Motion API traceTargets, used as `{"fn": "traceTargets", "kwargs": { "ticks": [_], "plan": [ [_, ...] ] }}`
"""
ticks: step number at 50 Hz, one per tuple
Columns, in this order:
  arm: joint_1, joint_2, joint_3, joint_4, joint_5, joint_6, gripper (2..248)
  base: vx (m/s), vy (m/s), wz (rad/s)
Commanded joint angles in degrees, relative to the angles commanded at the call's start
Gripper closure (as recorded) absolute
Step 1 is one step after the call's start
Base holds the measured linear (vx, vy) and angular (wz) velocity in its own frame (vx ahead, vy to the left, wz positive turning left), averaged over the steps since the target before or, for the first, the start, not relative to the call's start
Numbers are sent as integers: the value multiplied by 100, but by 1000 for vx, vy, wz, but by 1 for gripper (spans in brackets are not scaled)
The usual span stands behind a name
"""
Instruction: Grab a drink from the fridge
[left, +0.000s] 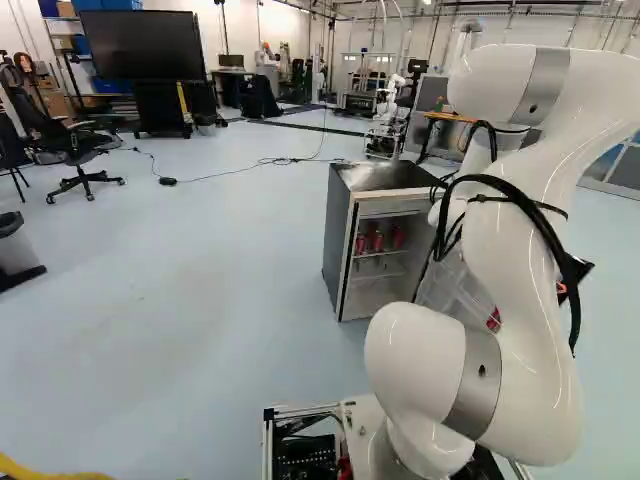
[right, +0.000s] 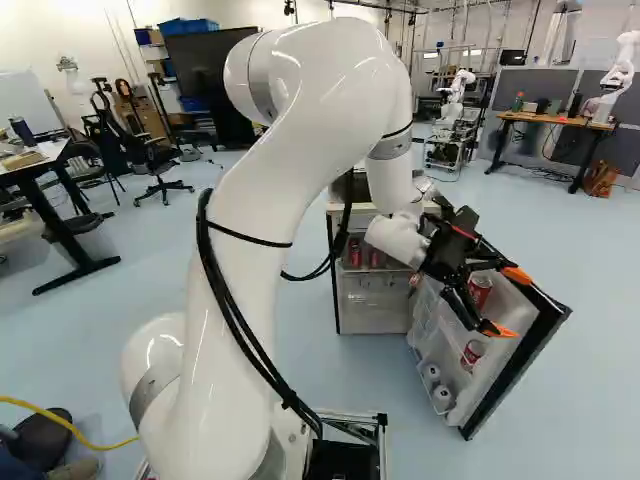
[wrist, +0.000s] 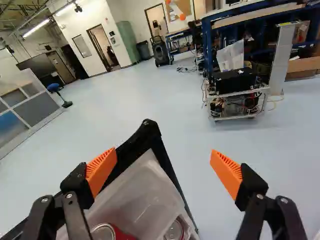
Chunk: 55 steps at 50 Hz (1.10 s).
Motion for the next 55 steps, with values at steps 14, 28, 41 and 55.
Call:
{"fn": "traceTargets", "kwargs": {
  "ticks": [14,28,41,55],
  "plan": [
    [18,92,160,-338,0,0,3,0,0,0],
    [116,413,702,-978,0,0,3,0,0,0],
    [218,744,1230,-1742,0,0,3,0,0,0],
    [335,1117,1791,-2585,0,0,3,0,0,0]
  ]
}}
